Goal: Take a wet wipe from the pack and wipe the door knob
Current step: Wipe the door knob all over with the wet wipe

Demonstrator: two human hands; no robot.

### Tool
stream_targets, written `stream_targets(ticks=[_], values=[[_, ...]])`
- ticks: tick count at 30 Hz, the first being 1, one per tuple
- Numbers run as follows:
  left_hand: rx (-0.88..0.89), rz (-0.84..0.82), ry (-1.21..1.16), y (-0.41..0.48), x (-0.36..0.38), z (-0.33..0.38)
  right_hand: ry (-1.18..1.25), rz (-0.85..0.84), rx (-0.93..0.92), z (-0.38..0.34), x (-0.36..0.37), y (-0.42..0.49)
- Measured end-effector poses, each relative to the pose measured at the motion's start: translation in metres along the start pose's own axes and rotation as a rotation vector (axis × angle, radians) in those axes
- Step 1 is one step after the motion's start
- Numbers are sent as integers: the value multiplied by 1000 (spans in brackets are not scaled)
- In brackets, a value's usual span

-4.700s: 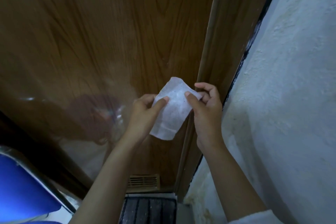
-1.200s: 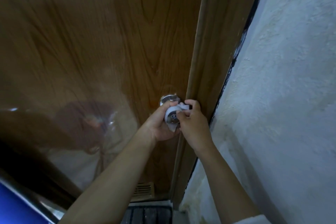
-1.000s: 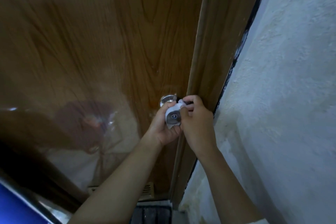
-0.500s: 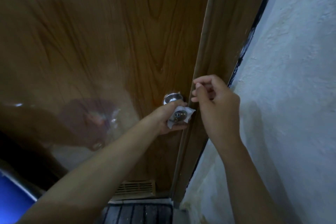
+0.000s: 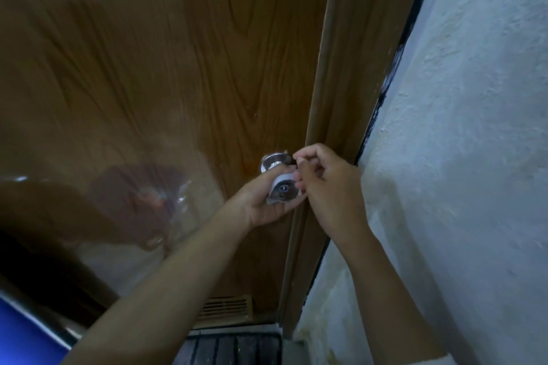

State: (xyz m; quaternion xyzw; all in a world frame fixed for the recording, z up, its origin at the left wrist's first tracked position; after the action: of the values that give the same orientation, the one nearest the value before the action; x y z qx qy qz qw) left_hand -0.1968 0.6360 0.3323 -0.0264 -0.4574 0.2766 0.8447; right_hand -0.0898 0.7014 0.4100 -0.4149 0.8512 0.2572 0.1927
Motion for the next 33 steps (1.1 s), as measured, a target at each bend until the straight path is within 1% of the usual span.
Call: stream_targets(ticks=[3, 5, 7, 10, 11, 14, 16, 18, 21, 25, 26, 33], values=[[-18, 201, 160, 2, -2, 5, -10, 2, -12, 5, 0, 1], [-4, 211, 100, 1, -1, 4, -12, 11, -11, 6, 0, 2], [20, 126, -69, 1, 0, -1, -16, 17, -3, 7, 1, 3], [130, -103, -241, 8, 3, -18, -21, 20, 1, 9, 2, 4], [161, -142, -287, 10, 5, -24, -22, 18, -1, 10, 2, 4], [164, -177, -340, 12, 8, -31, -32, 12, 7, 11, 5, 5], [108, -189, -266, 6, 3, -24, -35, 4, 17, 12, 5, 5], [36, -146, -158, -1, -1, -13, -26, -8, 21, 12, 6, 5], [-22, -8, -31, -7, -1, -1, -22, -11, 5, 13, 5, 4], [-100, 143, -191, -8, 4, 6, -10, -8, 7, 12, 4, 4], [-115, 164, -195, -9, 5, 7, -9, -8, 5, 12, 4, 4], [-131, 181, -137, -13, 6, 12, 1, -22, -6, 13, 5, 3]])
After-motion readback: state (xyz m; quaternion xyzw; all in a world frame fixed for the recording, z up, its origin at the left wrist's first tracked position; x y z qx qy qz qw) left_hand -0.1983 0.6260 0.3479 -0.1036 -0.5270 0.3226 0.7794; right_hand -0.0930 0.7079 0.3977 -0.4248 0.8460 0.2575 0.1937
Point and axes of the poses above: each hand's wrist, its own y-axis towards the middle knuckle, its own x-axis out of the palm, z = x × y, the point moved 2 cm from there along y, towards the middle knuckle, and after that the axes turned 5 degrees about -y, right-handed, at the moved point
